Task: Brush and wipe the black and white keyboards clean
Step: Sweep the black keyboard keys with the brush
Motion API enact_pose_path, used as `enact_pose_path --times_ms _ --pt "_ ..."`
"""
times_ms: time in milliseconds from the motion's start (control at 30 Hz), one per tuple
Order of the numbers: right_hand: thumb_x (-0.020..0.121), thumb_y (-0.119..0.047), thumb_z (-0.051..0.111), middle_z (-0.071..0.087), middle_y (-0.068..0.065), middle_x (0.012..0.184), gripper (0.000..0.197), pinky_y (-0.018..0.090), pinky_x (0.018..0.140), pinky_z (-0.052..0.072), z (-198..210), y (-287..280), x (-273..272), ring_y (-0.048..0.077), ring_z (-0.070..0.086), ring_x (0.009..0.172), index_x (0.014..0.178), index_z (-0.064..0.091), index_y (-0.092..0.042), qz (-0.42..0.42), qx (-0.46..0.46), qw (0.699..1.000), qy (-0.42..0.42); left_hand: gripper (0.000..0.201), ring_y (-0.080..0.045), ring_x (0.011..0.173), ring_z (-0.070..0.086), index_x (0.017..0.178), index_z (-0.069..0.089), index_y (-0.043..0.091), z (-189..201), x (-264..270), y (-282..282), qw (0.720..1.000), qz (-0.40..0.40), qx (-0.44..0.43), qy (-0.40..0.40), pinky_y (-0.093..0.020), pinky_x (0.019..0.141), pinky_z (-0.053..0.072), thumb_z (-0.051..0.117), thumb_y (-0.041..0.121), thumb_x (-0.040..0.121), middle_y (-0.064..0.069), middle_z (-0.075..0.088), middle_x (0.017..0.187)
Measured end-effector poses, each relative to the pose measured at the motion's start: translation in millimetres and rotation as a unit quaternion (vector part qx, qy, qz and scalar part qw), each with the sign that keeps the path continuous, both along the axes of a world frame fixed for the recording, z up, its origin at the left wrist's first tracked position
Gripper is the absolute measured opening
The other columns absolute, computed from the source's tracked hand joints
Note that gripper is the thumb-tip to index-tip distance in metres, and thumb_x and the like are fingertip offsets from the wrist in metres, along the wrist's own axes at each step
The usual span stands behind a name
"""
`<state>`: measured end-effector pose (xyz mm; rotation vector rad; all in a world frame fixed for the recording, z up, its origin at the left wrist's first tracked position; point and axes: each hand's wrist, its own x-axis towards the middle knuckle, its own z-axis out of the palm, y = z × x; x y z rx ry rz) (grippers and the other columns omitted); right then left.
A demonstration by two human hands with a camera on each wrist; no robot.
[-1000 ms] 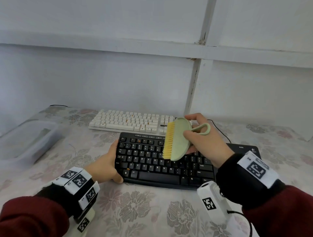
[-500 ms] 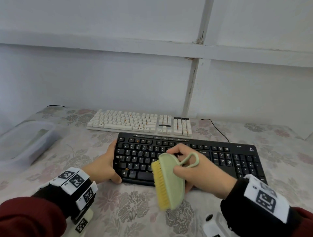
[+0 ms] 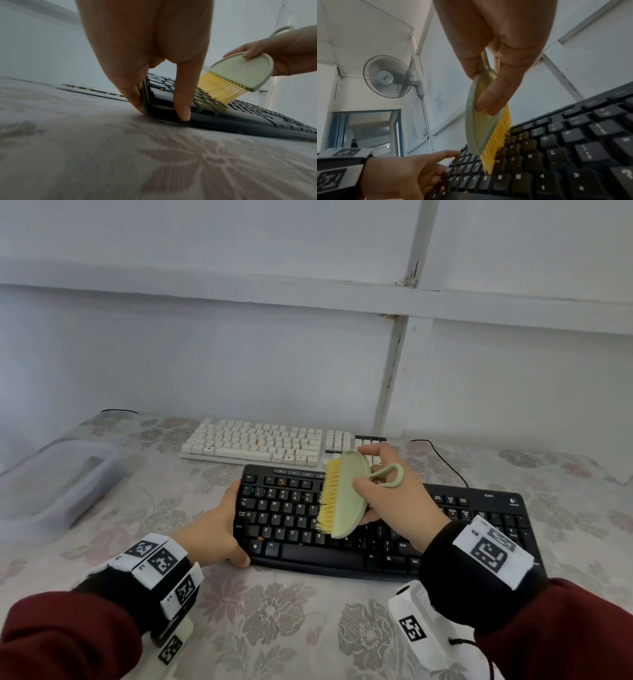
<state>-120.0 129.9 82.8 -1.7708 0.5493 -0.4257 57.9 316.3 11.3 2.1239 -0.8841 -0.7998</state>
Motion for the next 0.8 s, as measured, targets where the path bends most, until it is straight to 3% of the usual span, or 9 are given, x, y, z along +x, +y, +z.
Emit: enact_pose_path --times_ms 100,200,300,367,433,533,667,800 --pt "0.089 -0.003 0.050 0.061 0.010 0.102 0.034 0.033 0.057 0.059 -3.3 5.3 -3.9 0.016 0.067 0.078 0.117 0.046 -0.022 0.021 -0.018 0.999 0.026 0.122 -0.012 0.096 0.061 0.139 -0.003 0.047 0.4 0.2 0.1 1.000 0.000 0.003 -0.001 -0.022 0.075 0.050 0.072 -0.011 0.063 0.003 0.061 0.108" --pt "0.087 -0.006 0.050 0.058 0.012 0.101 0.034 0.036 0.059 0.060 -10.1 15.5 -12.4 0.023 0.066 0.080 0.116 0.046 -0.024 0.063 -0.036 0.996 0.059 0.121 -0.015 0.095 0.062 0.138 -0.002 0.048 0.4 0.5 -0.1 1.000 -0.005 -0.001 0.000 -0.026 0.076 0.053 0.071 -0.011 0.062 0.000 0.062 0.107" --pt "0.086 -0.009 0.050 0.057 0.016 0.095 0.031 0.036 0.058 0.060 -13.7 26.0 -21.7 0.020 0.059 0.070 0.111 0.046 -0.027 0.123 -0.055 0.987 0.089 0.119 -0.014 0.096 0.062 0.131 -0.002 0.053 0.8 0.2 -0.2 1.000 -0.006 -0.004 -0.002 -0.026 0.077 0.053 0.071 -0.012 0.063 0.001 0.061 0.108" --pt "0.086 -0.009 0.050 0.052 0.012 0.085 0.030 0.032 0.055 0.057 -11.4 29.1 -25.8 0.016 0.053 0.064 0.111 0.047 -0.026 0.154 -0.065 0.980 0.107 0.120 -0.015 0.097 0.062 0.132 -0.003 0.054 0.6 0.0 -0.2 1.000 -0.005 -0.004 -0.001 -0.028 0.079 0.053 0.071 -0.012 0.063 0.000 0.060 0.110" --pt "0.086 -0.008 0.051 0.052 0.005 0.082 0.029 0.029 0.053 0.055 -5.5 28.8 -27.4 0.012 0.056 0.061 0.110 0.050 -0.024 0.167 -0.052 0.978 0.113 0.122 -0.014 0.098 0.062 0.133 -0.003 0.054 -0.3 0.5 0.4 1.000 -0.004 -0.004 -0.003 -0.027 0.080 0.052 0.072 -0.010 0.062 0.003 0.060 0.111" --pt "0.085 -0.005 0.052 0.061 0.006 0.092 0.030 0.032 0.053 0.057 6.9 22.4 -21.3 0.014 0.065 0.068 0.108 0.053 -0.024 0.130 -0.044 0.987 0.078 0.121 -0.012 0.095 0.061 0.135 -0.003 0.052 -0.2 0.4 0.7 1.000 -0.005 0.001 -0.006 -0.022 0.074 0.049 0.073 -0.009 0.063 0.004 0.060 0.110" --pt "0.088 -0.004 0.051 0.063 0.008 0.097 0.034 0.032 0.056 0.059 16.0 9.1 1.8 0.014 0.067 0.074 0.115 0.049 -0.025 0.043 -0.025 0.999 -0.002 0.122 -0.014 0.094 0.062 0.139 -0.005 0.047 -0.2 1.0 0.4 1.000 -0.004 0.010 -0.008 -0.023 0.074 0.051 0.072 -0.008 0.063 0.002 0.061 0.109" --pt "0.089 -0.005 0.050 0.060 0.011 0.103 0.034 0.033 0.057 0.060 8.0 8.2 15.2 0.018 0.068 0.081 0.116 0.045 -0.024 0.017 -0.040 0.999 0.008 0.123 -0.012 0.096 0.061 0.140 -0.005 0.047 0.7 0.5 0.9 1.000 -0.006 0.013 -0.005 -0.022 0.075 0.049 0.074 -0.007 0.063 0.005 0.059 0.111"
